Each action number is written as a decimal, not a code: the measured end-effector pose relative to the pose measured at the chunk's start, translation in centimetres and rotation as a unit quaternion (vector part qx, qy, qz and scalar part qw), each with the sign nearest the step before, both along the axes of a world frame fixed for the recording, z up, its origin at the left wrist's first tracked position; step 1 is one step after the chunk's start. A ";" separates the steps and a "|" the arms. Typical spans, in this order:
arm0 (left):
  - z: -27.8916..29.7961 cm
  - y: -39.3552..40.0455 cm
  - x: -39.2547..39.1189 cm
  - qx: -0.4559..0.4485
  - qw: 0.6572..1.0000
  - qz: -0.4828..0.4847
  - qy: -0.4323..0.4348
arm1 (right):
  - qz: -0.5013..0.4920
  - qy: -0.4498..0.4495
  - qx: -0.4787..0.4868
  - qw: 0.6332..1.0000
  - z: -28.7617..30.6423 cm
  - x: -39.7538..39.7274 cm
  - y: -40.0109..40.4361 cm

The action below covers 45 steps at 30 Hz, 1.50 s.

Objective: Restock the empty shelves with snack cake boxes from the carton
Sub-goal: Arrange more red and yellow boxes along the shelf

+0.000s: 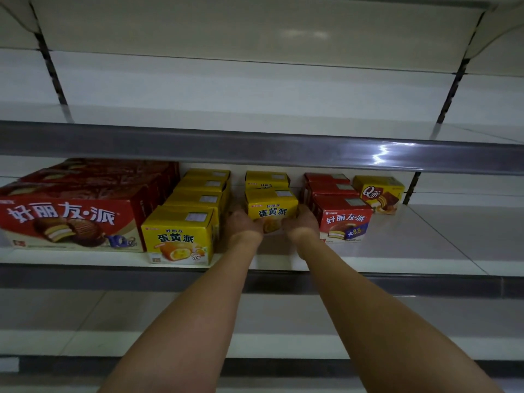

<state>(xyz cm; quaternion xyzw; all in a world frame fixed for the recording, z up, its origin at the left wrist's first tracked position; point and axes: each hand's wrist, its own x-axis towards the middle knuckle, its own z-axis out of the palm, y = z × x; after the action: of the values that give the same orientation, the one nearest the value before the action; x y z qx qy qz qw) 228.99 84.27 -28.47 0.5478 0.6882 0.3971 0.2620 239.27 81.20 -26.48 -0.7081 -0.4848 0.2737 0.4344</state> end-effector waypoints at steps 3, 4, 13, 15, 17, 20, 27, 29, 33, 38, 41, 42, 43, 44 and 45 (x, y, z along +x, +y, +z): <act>0.3 0.8 -0.1 0.019 0.998 0.012 -0.055 | -0.001 0.032 -0.007 0.999 0.1 -0.3 0.7; 0.3 1.2 -0.2 0.024 0.998 0.009 -0.062 | 0.000 0.053 -0.005 0.999 0.0 -0.4 0.9; -0.1 2.3 -0.7 0.020 0.995 -0.040 -0.095 | 0.033 0.066 0.039 0.997 -0.1 -1.2 1.2; -0.1 2.1 -0.9 0.018 0.993 -0.035 -0.115 | 0.041 0.072 0.033 0.996 0.1 -1.3 1.2; -0.2 1.7 -0.8 0.016 0.992 -0.037 -0.123 | 0.040 0.061 0.024 0.997 0.2 -1.5 1.0; 0.0 1.2 -0.6 0.015 0.992 -0.043 -0.119 | 0.038 0.025 -0.009 0.999 0.4 -1.7 0.7; 0.8 0.4 -1.1 -0.007 0.996 -0.068 -0.050 | 0.084 -0.035 -0.068 0.994 0.5 -1.1 -0.1; 0.7 0.0 -1.2 -0.018 0.997 -0.067 -0.024 | 0.098 -0.054 -0.084 0.990 0.4 -0.7 -0.1; 0.0 -1.0 -1.4 -0.022 0.997 -0.043 0.059 | 0.131 -0.134 -0.099 0.977 -0.1 -0.1 0.1; 0.2 -4.1 -1.5 0.005 0.995 0.035 0.091 | 0.213 -0.223 -0.101 0.946 -0.5 0.9 0.1; 1.1 -6.6 -1.2 0.017 0.989 0.097 0.110 | 0.270 -0.243 -0.078 0.928 0.2 1.4 -0.3; 1.4 -7.5 -1.0 0.016 0.986 0.125 0.113 | 0.297 -0.251 -0.067 0.919 0.5 1.5 -0.6; 1.6 -8.8 -0.7 0.012 0.981 0.157 0.116 | 0.330 -0.255 -0.052 0.907 0.6 1.7 -1.0; 1.7 -10.0 -0.4 0.007 0.975 0.187 0.118 | 0.360 -0.254 -0.033 0.897 0.7 1.8 -1.5; 1.7 -11.6 -0.1 -0.001 0.969 0.216 0.118 | 0.387 -0.254 -0.015 0.886 0.6 1.8 -2.1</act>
<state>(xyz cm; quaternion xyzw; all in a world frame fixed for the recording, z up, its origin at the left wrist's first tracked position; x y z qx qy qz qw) 228.87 72.70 -26.79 0.4285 0.8169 0.3761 0.0875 241.12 79.08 -25.91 -0.5159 -0.8099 0.2383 0.1454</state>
